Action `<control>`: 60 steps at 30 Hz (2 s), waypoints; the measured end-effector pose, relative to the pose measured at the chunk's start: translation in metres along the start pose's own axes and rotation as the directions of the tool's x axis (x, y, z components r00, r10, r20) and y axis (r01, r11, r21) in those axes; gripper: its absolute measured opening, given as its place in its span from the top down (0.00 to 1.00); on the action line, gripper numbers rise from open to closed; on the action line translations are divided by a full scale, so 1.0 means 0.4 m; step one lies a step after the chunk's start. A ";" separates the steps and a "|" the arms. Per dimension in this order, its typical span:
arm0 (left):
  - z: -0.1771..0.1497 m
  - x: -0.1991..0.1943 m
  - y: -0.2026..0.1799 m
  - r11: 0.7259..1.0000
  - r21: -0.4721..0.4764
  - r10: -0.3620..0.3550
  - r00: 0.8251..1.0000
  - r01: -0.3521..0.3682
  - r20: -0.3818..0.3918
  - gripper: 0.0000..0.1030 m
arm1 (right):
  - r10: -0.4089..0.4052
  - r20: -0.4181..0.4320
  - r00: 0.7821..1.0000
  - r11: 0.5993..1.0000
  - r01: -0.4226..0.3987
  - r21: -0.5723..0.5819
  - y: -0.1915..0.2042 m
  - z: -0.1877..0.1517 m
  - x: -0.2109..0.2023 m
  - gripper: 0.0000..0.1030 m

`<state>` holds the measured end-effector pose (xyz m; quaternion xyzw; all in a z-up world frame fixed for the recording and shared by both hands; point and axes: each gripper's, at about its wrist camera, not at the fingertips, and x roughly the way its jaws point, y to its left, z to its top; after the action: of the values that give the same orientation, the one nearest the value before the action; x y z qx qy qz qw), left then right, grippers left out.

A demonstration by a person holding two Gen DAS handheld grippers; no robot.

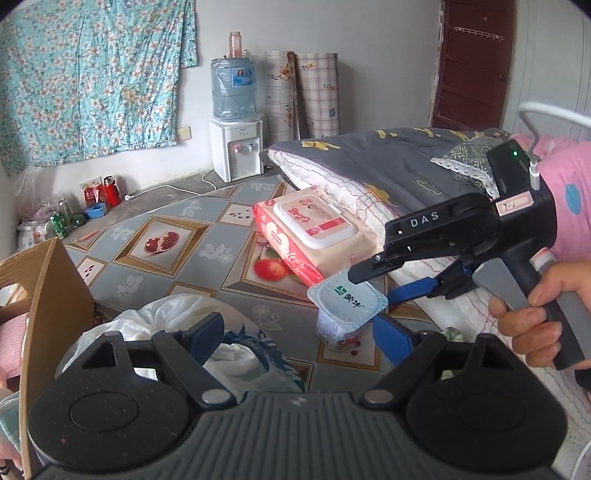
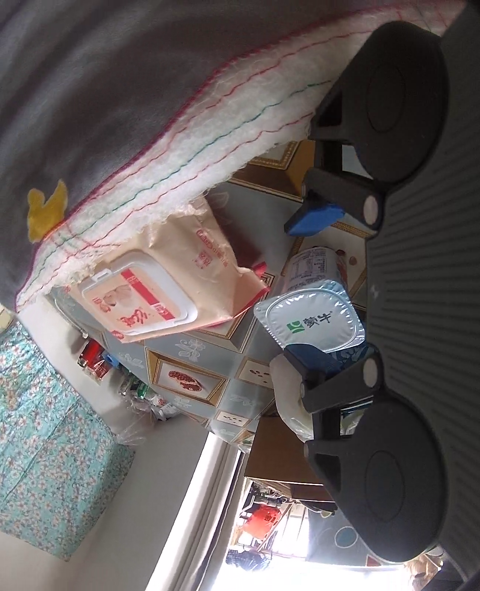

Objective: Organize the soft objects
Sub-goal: 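Grasp the white strawberry yogurt cup with the right gripper and lift, then carry the yogurt cup into the cardboard box and open the right gripper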

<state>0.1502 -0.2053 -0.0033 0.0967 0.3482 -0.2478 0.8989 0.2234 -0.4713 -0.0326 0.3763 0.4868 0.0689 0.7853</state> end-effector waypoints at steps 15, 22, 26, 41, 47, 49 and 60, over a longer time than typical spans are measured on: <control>0.012 0.186 -0.033 0.998 0.014 -0.054 0.991 0.056 -0.119 0.32 | 0.002 -0.072 0.997 0.992 -0.011 -0.128 0.003 0.050 0.015 0.49; 0.002 0.251 -0.078 0.993 0.109 -0.033 0.983 0.053 -0.179 0.36 | 0.004 -0.112 0.994 0.991 -0.019 -0.134 0.003 0.043 0.025 0.56; 0.000 0.288 -0.100 0.987 0.159 0.006 0.980 0.026 -0.201 0.44 | 0.026 -0.121 0.992 0.991 -0.041 -0.128 -0.001 0.047 0.019 0.63; 0.017 0.310 -0.084 0.996 0.071 -0.046 0.977 0.062 -0.209 0.51 | 0.051 -0.119 0.992 0.990 -0.066 -0.124 0.014 0.041 0.017 0.72; 0.041 0.254 -0.089 0.997 0.054 -0.040 0.986 0.050 -0.165 0.51 | 0.061 -0.082 0.995 0.986 -0.073 -0.148 0.062 0.037 -0.032 0.72; 0.054 0.219 -0.088 0.998 0.048 -0.035 0.990 0.042 -0.137 0.51 | 0.073 -0.065 0.995 0.982 -0.083 -0.167 0.089 0.032 -0.064 0.72; 0.080 -0.051 -0.013 0.998 -0.008 0.055 0.997 -0.055 0.051 0.51 | 0.159 -0.019 0.987 0.932 -0.157 -0.326 0.344 -0.033 -0.213 0.72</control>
<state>0.1531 -0.2132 0.0340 0.0970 0.3231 -0.2242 0.9143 0.2042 -0.4076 0.1157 0.2794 0.4339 0.2098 0.8305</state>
